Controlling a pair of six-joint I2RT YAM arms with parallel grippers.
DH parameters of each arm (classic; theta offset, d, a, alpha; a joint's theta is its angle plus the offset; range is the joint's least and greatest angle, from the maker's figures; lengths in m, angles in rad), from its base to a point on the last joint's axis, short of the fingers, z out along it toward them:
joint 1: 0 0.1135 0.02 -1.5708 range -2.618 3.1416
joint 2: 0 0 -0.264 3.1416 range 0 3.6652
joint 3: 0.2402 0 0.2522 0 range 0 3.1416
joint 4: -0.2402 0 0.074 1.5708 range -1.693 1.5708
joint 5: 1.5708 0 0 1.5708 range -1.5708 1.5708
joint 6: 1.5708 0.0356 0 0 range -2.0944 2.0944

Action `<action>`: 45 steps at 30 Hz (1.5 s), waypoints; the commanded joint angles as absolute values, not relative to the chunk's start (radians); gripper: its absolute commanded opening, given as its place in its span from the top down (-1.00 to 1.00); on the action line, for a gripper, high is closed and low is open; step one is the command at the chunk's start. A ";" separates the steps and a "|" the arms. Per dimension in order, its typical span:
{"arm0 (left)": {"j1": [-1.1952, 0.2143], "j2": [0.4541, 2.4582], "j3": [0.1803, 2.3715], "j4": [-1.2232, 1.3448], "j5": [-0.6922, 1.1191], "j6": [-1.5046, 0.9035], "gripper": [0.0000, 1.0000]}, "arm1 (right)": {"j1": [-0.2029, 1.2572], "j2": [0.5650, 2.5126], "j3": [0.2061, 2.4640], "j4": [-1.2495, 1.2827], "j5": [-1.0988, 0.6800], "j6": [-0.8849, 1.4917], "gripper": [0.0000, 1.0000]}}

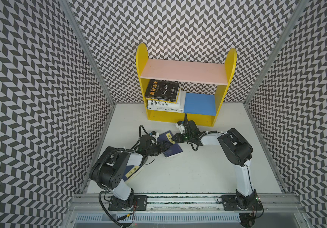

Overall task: Stacking books/files
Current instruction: Pick up the book at the center of the table.

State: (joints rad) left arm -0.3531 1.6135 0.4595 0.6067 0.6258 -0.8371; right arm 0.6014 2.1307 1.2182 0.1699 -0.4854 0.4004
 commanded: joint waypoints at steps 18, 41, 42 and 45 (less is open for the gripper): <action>-0.357 1.573 0.484 0.439 0.495 -0.948 0.49 | 0.612 2.115 1.136 0.090 -0.492 0.406 0.29; -0.256 0.937 0.689 0.077 0.444 -0.645 1.00 | 0.580 1.418 0.727 0.645 -0.831 0.613 -0.99; -0.247 0.920 0.704 0.097 0.449 -0.639 1.00 | 0.579 1.410 0.707 0.695 -0.859 0.636 -0.99; -0.219 0.893 0.749 0.179 0.459 -0.635 1.00 | 0.569 1.436 0.661 0.906 -0.964 0.744 -0.99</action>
State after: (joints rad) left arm -0.2382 0.9237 0.6975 0.1013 0.4591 -0.6849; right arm 0.5728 1.4364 0.6895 0.6449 -0.8505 0.6399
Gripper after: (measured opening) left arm 0.082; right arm 0.995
